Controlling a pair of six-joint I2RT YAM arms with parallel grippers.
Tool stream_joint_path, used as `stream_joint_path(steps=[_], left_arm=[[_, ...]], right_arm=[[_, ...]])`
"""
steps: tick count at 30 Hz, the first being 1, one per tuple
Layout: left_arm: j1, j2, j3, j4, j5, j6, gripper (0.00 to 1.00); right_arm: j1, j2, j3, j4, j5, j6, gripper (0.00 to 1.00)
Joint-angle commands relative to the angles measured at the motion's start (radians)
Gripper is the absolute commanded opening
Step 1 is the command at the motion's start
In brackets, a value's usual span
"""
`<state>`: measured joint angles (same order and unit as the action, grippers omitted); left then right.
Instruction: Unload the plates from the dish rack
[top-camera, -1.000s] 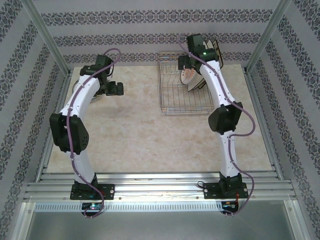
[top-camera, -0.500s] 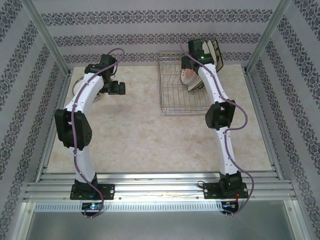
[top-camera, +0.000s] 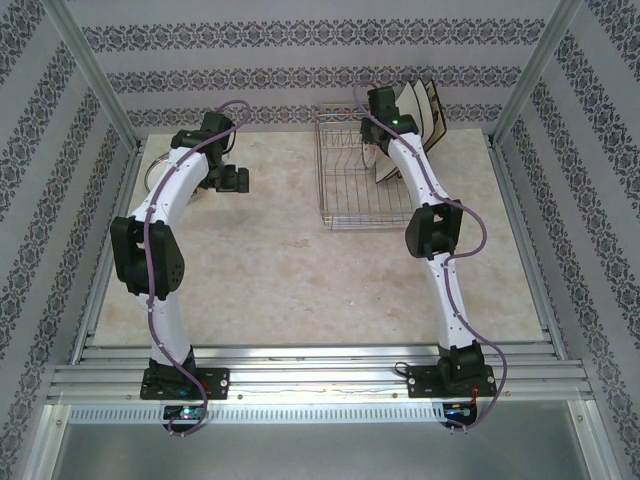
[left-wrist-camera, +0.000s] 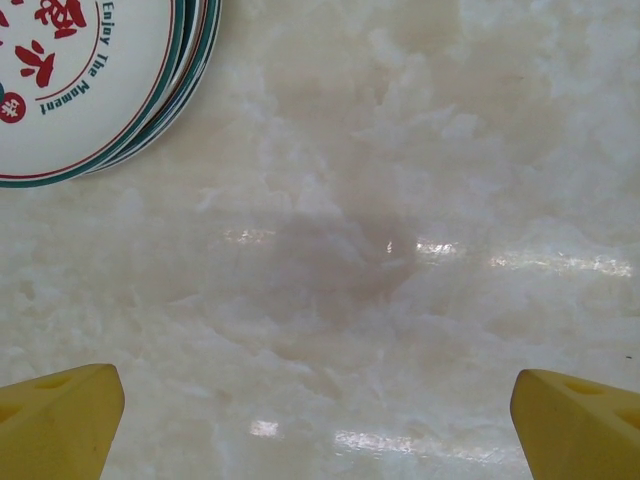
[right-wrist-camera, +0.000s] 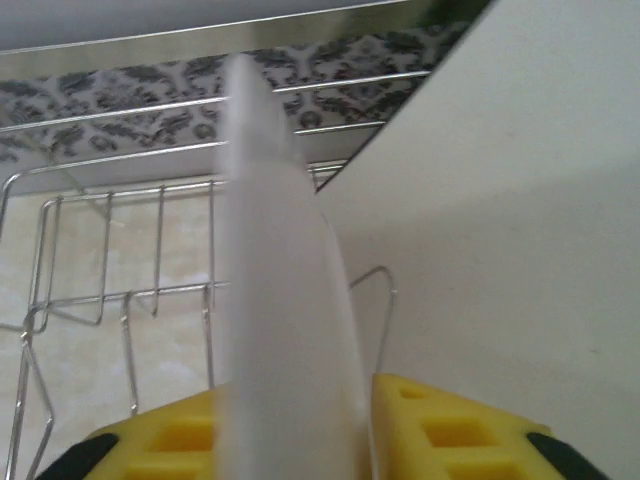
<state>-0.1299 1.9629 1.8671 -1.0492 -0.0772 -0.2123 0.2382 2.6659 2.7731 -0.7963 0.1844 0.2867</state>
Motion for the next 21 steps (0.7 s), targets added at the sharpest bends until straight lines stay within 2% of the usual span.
stream_joint_path(steps=[1, 3, 5, 9, 21], left_arm=[[-0.007, -0.032, 0.005, -0.028, -0.019, 0.016, 1.00], [-0.006, -0.033, 0.009, -0.028, -0.022, 0.019, 1.00], [-0.005, -0.033, 0.010, -0.029, -0.030, 0.021, 1.00], [-0.005, -0.024, 0.024, -0.039, -0.036, 0.021, 1.00], [-0.002, -0.015, 0.038, -0.040, -0.039, 0.022, 1.00]], right_arm=[[0.027, -0.026, -0.006, 0.019, 0.012, 0.004, 0.22], [0.031, -0.049, -0.022, 0.019, 0.018, 0.007, 0.18], [0.035, -0.069, -0.030, 0.014, 0.027, 0.005, 0.08], [0.038, -0.110, -0.033, 0.008, 0.030, -0.010, 0.01], [0.037, -0.266, -0.024, -0.061, 0.094, -0.094, 0.00]])
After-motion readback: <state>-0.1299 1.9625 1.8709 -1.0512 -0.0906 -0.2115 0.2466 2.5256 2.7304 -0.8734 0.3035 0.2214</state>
